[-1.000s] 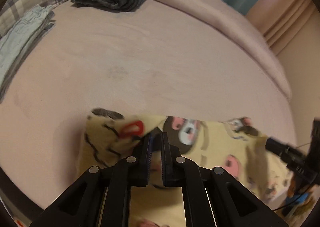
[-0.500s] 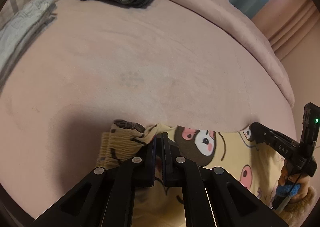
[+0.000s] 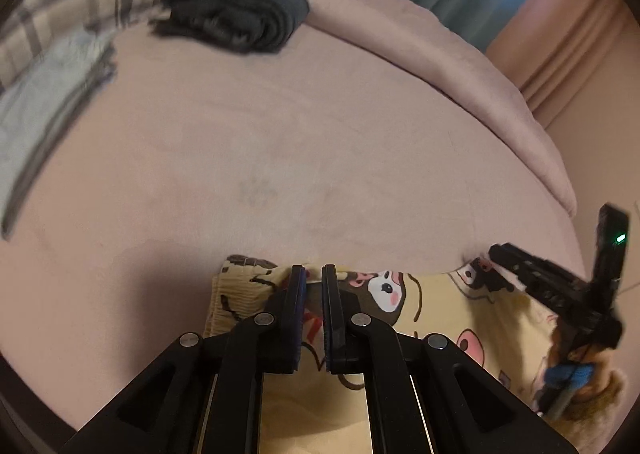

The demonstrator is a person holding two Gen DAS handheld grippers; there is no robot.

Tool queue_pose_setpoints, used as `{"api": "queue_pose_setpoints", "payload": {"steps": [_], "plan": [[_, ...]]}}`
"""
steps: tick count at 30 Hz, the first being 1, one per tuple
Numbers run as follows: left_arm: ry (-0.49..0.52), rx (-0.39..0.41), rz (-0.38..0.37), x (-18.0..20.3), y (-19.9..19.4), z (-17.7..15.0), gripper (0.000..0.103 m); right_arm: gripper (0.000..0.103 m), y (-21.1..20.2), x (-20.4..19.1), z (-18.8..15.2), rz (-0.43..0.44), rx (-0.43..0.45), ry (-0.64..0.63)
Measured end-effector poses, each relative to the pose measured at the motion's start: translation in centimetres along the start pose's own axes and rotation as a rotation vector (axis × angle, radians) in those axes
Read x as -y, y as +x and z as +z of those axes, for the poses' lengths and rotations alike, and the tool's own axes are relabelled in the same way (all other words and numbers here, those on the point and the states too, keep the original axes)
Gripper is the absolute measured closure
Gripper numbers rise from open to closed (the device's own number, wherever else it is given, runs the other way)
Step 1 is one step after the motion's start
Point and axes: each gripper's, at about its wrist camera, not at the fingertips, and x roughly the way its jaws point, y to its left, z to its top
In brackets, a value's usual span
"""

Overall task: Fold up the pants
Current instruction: 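Lift the held pants and fold them in half with both tools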

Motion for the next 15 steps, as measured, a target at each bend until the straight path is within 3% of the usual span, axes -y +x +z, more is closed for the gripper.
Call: {"api": "queue_pose_setpoints", "payload": {"steps": [3,5,7,9,15], "plan": [[0.02,-0.014,0.043,0.5,1.2,0.0,0.1,0.067,-0.6,-1.0,-0.4,0.057,0.004,-0.029],[0.008,-0.045,0.111,0.0,2.9,0.2,0.1,0.075,0.3,-1.9,-0.8,0.081,-0.022,-0.064],[0.004,-0.059,0.129,-0.6,3.8,0.1,0.1,0.086,1.7,-2.4,-1.2,0.04,-0.057,-0.079],[0.004,-0.071,0.141,-1.2,4.3,0.1,0.1,0.086,3.4,-2.3,-1.4,0.003,-0.094,-0.078],[0.0,-0.059,0.129,-1.5,4.6,-0.1,0.1,0.095,5.0,-1.6,-0.7,-0.029,-0.064,-0.05]]}}
